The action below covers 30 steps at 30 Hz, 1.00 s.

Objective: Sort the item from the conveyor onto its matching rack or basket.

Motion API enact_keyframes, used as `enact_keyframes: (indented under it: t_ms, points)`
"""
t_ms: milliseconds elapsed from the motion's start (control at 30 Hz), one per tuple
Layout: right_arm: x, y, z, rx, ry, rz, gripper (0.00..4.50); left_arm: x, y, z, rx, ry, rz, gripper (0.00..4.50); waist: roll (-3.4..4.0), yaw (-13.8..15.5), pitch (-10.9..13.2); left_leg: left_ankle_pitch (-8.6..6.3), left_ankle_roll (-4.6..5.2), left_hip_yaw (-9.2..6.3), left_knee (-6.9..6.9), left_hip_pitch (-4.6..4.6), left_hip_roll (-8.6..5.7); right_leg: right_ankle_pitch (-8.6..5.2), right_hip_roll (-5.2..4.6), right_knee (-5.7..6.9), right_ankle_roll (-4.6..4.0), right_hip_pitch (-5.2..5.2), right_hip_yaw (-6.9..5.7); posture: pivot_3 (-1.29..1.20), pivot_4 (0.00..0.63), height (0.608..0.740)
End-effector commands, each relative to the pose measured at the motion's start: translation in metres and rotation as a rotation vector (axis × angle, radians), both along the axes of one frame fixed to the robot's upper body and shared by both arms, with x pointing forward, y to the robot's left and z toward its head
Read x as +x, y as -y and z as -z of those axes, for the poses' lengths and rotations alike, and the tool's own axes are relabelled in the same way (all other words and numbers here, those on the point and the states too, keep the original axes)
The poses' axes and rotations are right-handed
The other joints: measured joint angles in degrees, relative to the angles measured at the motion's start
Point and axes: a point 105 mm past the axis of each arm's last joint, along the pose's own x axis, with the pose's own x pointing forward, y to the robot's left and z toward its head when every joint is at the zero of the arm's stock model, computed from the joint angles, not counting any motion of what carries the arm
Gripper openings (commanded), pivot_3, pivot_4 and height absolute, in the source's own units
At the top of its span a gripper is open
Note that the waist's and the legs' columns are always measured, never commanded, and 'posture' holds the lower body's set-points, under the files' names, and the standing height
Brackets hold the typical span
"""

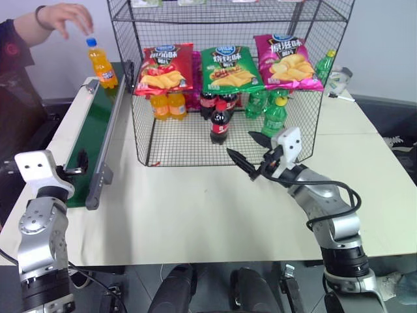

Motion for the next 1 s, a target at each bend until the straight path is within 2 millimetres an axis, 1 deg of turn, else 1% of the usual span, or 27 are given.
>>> enact_keyframes:
  t_ms: [33, 167, 267, 400, 500, 667, 1000]
  points:
    - [-0.011, -0.008, -0.012, -0.004, 0.044, -0.076, 4.50, -0.002, -0.003, -0.013, 0.032, 0.045, -0.005, 4.44, 0.00, -0.03, 0.00, 0.00, 0.00, 0.00, 0.00, 0.00, 0.00, 0.00, 0.00, 0.00, 0.00, 0.00, 0.00, 0.00, 0.150, 0.740]
    - [-0.025, -0.017, -0.007, -0.082, 0.058, -0.196, 4.50, -0.004, -0.006, -0.015, 0.034, 0.044, -0.001, 4.44, 0.00, -0.01, 0.00, 0.00, 0.00, 0.00, 0.00, 0.00, 0.00, 0.00, 0.00, -0.01, 0.00, 0.01, -0.01, 0.00, 0.150, 0.740]
    - [-0.028, -0.019, -0.006, -0.099, 0.061, -0.222, 4.50, -0.004, -0.006, -0.017, 0.024, 0.048, 0.013, 4.44, 0.00, 0.01, 0.00, 0.00, 0.00, 0.00, 0.01, 0.00, 0.00, 0.00, 0.00, -0.01, 0.00, 0.01, -0.01, 0.00, 0.150, 0.740]
    - [-0.033, -0.022, -0.002, -0.119, 0.065, -0.258, 4.50, -0.010, -0.009, -0.018, 0.017, 0.051, 0.016, 4.44, 0.00, 0.01, 0.00, 0.00, 0.00, 0.00, 0.01, 0.00, 0.00, 0.00, -0.01, -0.01, 0.00, 0.01, -0.01, 0.00, 0.150, 0.740]
    - [-0.033, -0.023, -0.003, -0.099, 0.059, -0.260, 4.50, -0.013, -0.011, -0.019, 0.049, 0.048, 0.007, 4.44, 0.00, -0.03, 0.00, 0.00, 0.00, 0.00, 0.00, 0.00, 0.00, 0.00, -0.01, -0.02, 0.00, 0.00, 0.01, 0.00, 0.150, 0.740]
    - [-0.036, -0.029, 0.000, -0.083, 0.046, -0.291, 4.50, -0.015, -0.008, -0.020, 0.057, 0.047, 0.025, 4.44, 0.00, 0.09, 0.00, -0.01, -0.01, -0.01, 0.01, 0.00, 0.01, -0.02, -0.01, -0.02, -0.04, 0.01, 0.00, 0.00, 0.150, 0.740]
    - [-0.063, -0.046, 0.003, -0.039, 0.013, -0.426, 4.50, -0.012, -0.005, -0.022, 0.071, 0.044, 0.038, 4.44, 0.00, 0.08, 0.00, -0.01, -0.01, -0.01, 0.00, 0.00, 0.01, -0.05, -0.01, -0.02, -0.10, 0.01, 0.01, 0.00, 0.150, 0.740]
